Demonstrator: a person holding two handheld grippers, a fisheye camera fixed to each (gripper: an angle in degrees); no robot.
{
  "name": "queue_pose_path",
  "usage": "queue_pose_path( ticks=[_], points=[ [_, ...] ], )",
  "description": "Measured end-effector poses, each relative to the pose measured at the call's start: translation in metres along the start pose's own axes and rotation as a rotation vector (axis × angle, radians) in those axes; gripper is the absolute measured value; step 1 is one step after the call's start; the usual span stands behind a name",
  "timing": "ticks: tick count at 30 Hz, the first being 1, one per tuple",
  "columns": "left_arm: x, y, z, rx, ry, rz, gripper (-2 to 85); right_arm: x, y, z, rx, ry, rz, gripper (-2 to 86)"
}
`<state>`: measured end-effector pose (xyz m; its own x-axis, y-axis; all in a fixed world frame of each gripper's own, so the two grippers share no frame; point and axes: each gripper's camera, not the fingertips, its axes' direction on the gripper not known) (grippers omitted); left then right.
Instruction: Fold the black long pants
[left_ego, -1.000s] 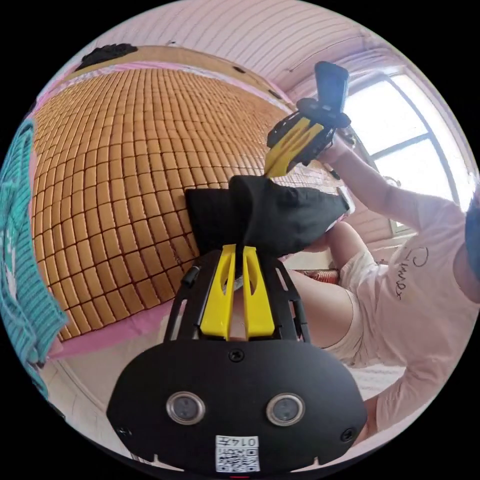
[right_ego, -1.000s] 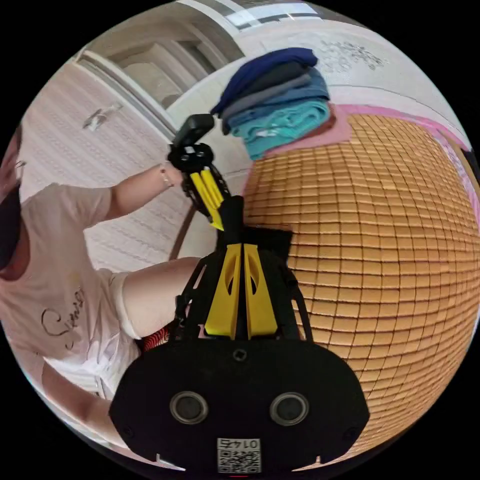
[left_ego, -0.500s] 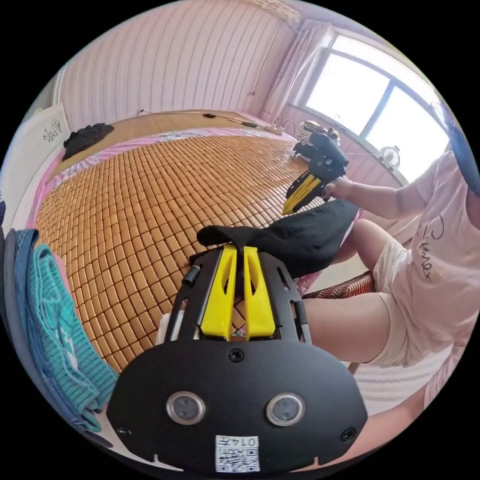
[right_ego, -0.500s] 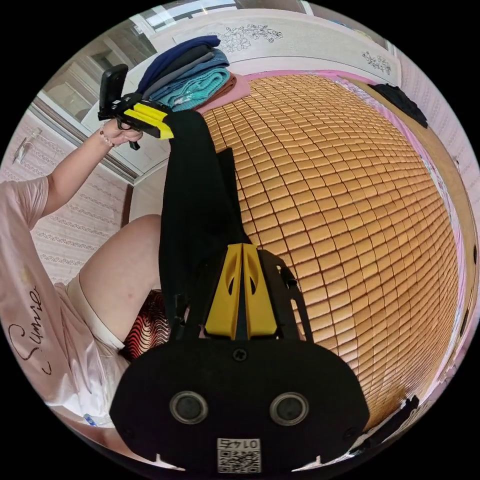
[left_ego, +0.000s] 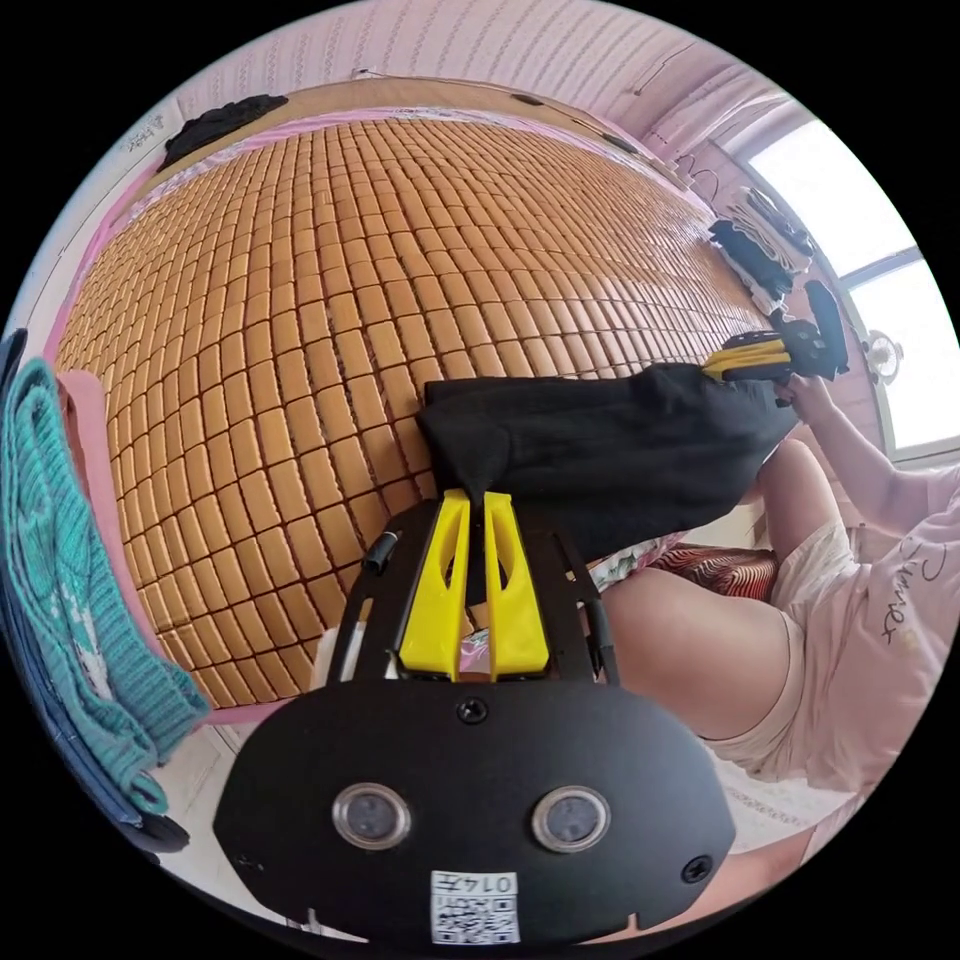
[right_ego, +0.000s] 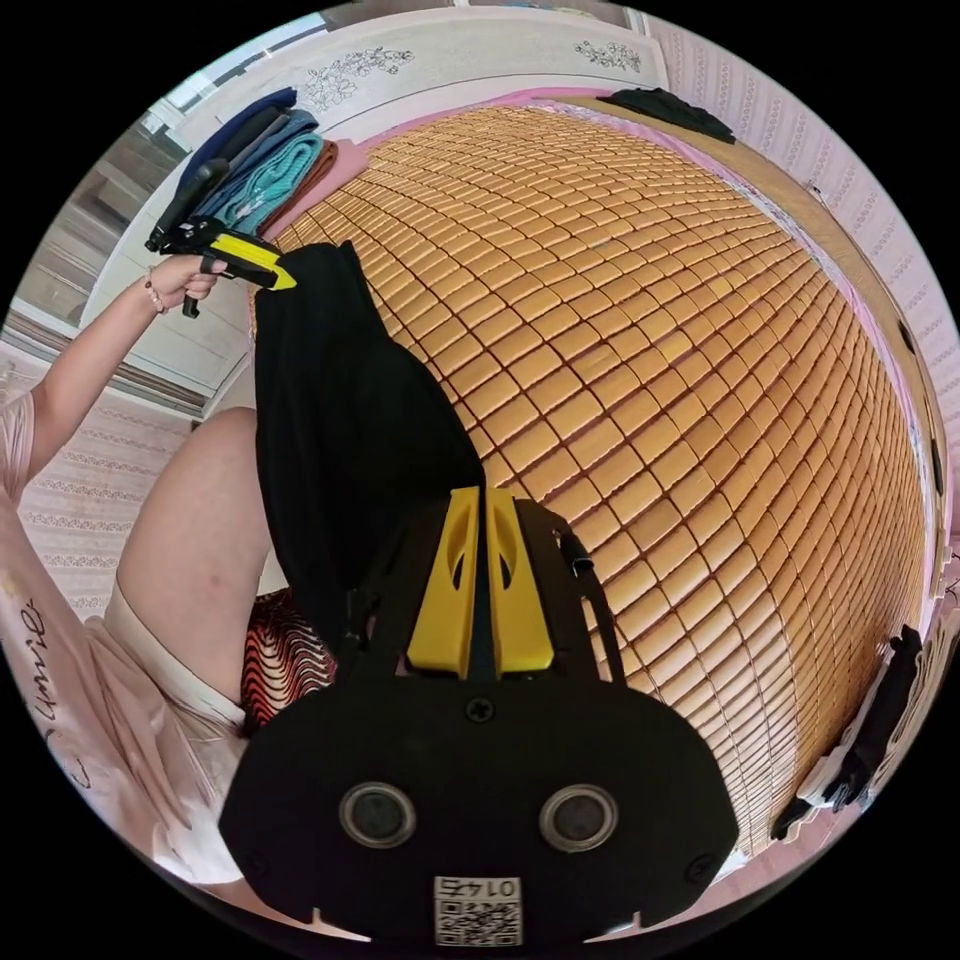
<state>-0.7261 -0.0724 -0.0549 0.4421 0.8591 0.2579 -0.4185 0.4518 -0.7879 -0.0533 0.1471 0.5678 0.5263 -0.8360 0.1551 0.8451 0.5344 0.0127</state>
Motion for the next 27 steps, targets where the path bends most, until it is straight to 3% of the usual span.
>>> queue_pose_path(
  ticks=[4, 6, 11, 18, 20, 24, 27],
  points=[
    [0.019, 0.003, -0.019, 0.059, -0.043, 0.056, -0.3, -0.005, 0.013, -0.021, 0.037, 0.042, 0.006, 1.1],
    [0.028, 0.005, -0.027, 0.092, -0.063, 0.084, -0.4, -0.011, 0.021, -0.03, 0.053, 0.16, 0.015, 3.8],
    [0.034, 0.002, -0.027, 0.074, -0.074, 0.089, -0.3, -0.015, 0.027, -0.01, -0.075, 0.072, -0.038, 2.8],
    [0.051, 0.019, -0.059, 0.14, -0.086, 0.142, 0.2, -0.01, 0.058, -0.061, 0.055, 0.102, -0.018, -0.5],
    [0.044, 0.018, -0.059, 0.168, -0.055, 0.085, 0.8, -0.002, 0.063, -0.063, 0.056, 0.116, 0.013, -0.4],
    [0.023, 0.002, -0.012, -0.002, -0.07, -0.085, 3.8, 0.024, 0.07, -0.036, -0.012, 0.021, 0.102, 0.8],
    [0.009, 0.009, -0.03, 0.037, -0.045, -0.195, 5.0, 0.041, 0.107, -0.061, 0.044, 0.021, 0.184, 1.7]
  ],
)
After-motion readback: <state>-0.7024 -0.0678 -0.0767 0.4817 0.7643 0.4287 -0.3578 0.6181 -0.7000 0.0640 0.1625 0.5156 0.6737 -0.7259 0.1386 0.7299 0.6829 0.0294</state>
